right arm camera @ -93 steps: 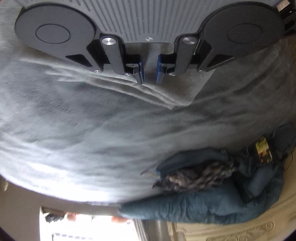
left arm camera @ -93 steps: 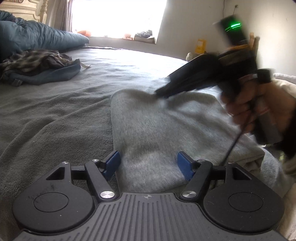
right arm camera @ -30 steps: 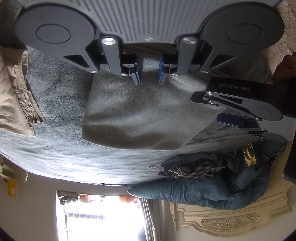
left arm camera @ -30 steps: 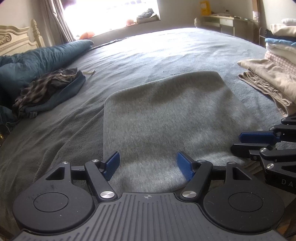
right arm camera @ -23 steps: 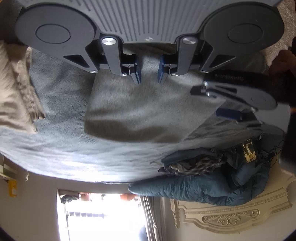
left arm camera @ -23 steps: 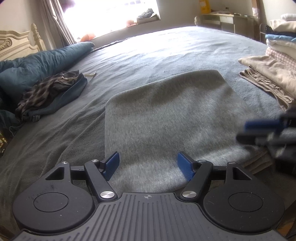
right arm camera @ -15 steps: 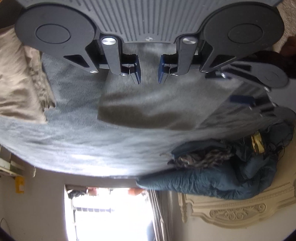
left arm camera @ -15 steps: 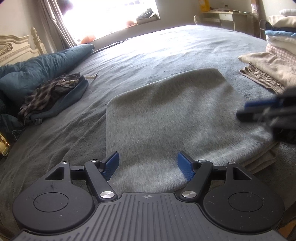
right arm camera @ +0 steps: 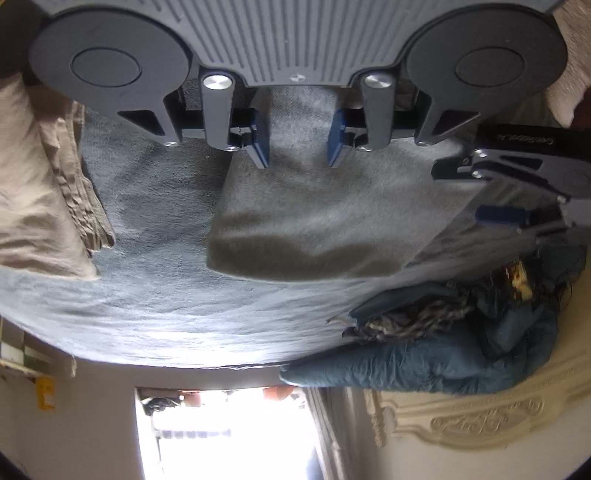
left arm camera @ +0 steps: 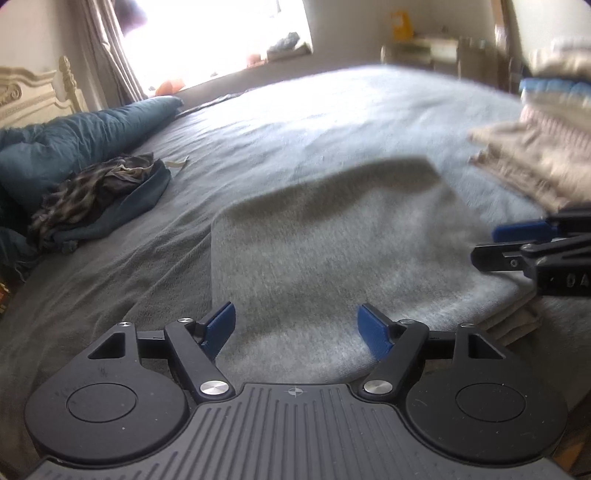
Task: Fold clothes
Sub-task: 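Slide both open tools under the folded grey garment edges, then grasp the folded grey garment with the left tool while the right tool grasps it too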
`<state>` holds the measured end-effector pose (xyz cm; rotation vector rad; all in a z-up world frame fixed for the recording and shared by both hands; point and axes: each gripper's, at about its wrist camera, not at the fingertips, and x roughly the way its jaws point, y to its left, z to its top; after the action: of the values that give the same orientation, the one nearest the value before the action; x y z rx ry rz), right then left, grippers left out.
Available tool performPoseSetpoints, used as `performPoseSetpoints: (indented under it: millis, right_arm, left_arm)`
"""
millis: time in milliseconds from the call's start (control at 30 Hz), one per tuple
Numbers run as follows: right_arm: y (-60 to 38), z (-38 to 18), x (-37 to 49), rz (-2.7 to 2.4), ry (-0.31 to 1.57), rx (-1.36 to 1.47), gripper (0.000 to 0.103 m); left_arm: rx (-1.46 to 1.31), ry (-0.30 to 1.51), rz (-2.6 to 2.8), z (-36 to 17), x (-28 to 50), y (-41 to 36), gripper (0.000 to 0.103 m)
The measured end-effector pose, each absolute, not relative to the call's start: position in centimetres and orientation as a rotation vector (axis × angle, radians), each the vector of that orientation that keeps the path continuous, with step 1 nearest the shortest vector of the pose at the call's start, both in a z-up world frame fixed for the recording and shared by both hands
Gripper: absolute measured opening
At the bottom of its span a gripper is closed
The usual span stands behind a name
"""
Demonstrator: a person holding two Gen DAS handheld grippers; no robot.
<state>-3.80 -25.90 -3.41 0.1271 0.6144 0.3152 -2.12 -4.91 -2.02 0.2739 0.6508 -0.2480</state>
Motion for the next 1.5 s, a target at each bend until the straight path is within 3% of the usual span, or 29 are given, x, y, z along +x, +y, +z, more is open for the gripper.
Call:
performPoseSetpoints:
  millis: [100,167,200,267,367,867,1033,1167,1267,1333,1500]
  right_arm:
    - [-28.5,-2.6,-4.2,0.309,0.595,0.267,0.05]
    - [-30.6,-2.6,-3.7,0.329,0.601,0.411,0.06]
    - [-31.5,-2.9,-3.0,0.347,0.624,0.49,0.072]
    - [-32.7,-4.1,-1.4,0.365,0.696,0.613,0.079]
    - [-33.4,-5.9,0.2,0.379,0.811,0.725,0.079]
    - [-32.1,-8.6,4.3,0.457,0.9,0.778,0.087]
    - [-31.1,-9.0,6.3,0.503,0.926,0.77,0.095]
    - [-30.6,-9.6,8.2,0.57,0.907,0.8,0.093]
    - [-30.6,-9.8,8.4,0.608,0.904,0.789,0.086]
    - [-30.8,-9.7,7.8,0.626,0.915,0.767,0.071]
    - [-30.7,-10.0,7.3,0.648,0.931,0.779,0.064]
  left_arm:
    - [0.108,0.642,-0.281,-1.1,-1.6,-1.3,0.08]
    - [-0.021,0.688,-0.311,-1.2,-0.2,1.0,0.081]
    - [-0.083,0.738,-0.346,-1.7,1.0,2.0,0.081]
    - [-0.179,0.814,-0.406,-3.2,3.2,3.2,0.081]
    - [-0.297,0.897,-0.478,-5.2,5.6,4.5,0.081]
    - [-0.525,0.96,-0.698,-8.6,9.2,5.0,0.087]
    - [-0.546,0.972,-0.742,-8.8,10.7,4.4,0.087]
    - [-0.571,0.952,-0.754,-9.1,11.2,4.1,0.087]
    - [-0.562,0.926,-0.754,-9.0,10.9,3.8,0.087]
    - [-0.551,0.911,-0.749,-8.9,10.4,4.0,0.084]
    - [-0.546,0.893,-0.73,-8.4,10.0,4.1,0.081]
